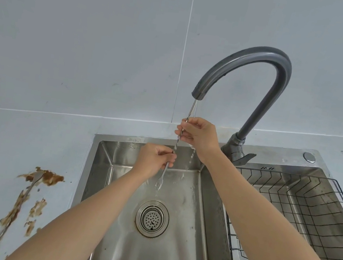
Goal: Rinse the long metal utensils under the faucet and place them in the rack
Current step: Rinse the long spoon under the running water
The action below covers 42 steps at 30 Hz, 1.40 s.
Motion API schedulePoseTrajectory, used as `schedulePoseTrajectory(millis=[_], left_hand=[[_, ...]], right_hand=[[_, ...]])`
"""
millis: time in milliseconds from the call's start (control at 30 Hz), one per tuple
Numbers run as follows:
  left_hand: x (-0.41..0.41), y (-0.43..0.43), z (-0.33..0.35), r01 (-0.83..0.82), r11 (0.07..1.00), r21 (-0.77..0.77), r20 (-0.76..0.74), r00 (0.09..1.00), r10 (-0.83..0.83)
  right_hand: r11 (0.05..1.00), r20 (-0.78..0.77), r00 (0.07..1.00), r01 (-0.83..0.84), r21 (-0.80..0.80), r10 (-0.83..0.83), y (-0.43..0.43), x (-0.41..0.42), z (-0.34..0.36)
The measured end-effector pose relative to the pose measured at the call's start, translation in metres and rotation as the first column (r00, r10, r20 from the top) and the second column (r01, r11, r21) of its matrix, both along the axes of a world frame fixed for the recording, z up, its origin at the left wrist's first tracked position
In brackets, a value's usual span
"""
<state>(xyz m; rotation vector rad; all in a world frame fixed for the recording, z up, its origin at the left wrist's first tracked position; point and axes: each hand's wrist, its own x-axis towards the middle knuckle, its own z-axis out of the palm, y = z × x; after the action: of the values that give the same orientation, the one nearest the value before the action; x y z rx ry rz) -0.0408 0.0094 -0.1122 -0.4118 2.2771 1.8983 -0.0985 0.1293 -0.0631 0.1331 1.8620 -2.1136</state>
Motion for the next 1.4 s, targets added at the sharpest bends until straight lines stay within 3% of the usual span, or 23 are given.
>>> schedulePoseTrajectory(millis=[233, 633, 933, 1200, 1400], left_hand=[[0.014, -0.009, -0.016, 0.061, 0.988, -0.144, -0.019, 0.998, -0.065], [0.017, -0.007, -0.015, 0.109, 0.982, -0.156, -0.036, 0.993, -0.116], [0.016, -0.005, -0.01, 0.126, 0.983, -0.132, -0.005, 0.992, -0.128], [0.015, -0.003, -0.006, 0.156, 0.983, -0.093, 0.029, 0.988, -0.154], [0.016, -0.001, -0.004, 0.176, 0.978, -0.116, 0.018, 0.984, -0.176]], right_hand=[[0.998, 0.028, 0.998, 0.051, -0.042, -0.049, 0.001, 0.0, -0.001], [0.995, 0.075, 0.997, -0.016, -0.103, 0.024, 0.006, 0.011, -0.008], [0.984, 0.069, 0.995, 0.077, -0.163, -0.067, 0.006, 0.001, 0.001], [0.997, 0.079, 0.995, -0.06, -0.043, 0.063, 0.004, 0.01, -0.005], [0.997, 0.037, 0.999, 0.029, -0.077, -0.026, 0.007, -0.003, 0.006]])
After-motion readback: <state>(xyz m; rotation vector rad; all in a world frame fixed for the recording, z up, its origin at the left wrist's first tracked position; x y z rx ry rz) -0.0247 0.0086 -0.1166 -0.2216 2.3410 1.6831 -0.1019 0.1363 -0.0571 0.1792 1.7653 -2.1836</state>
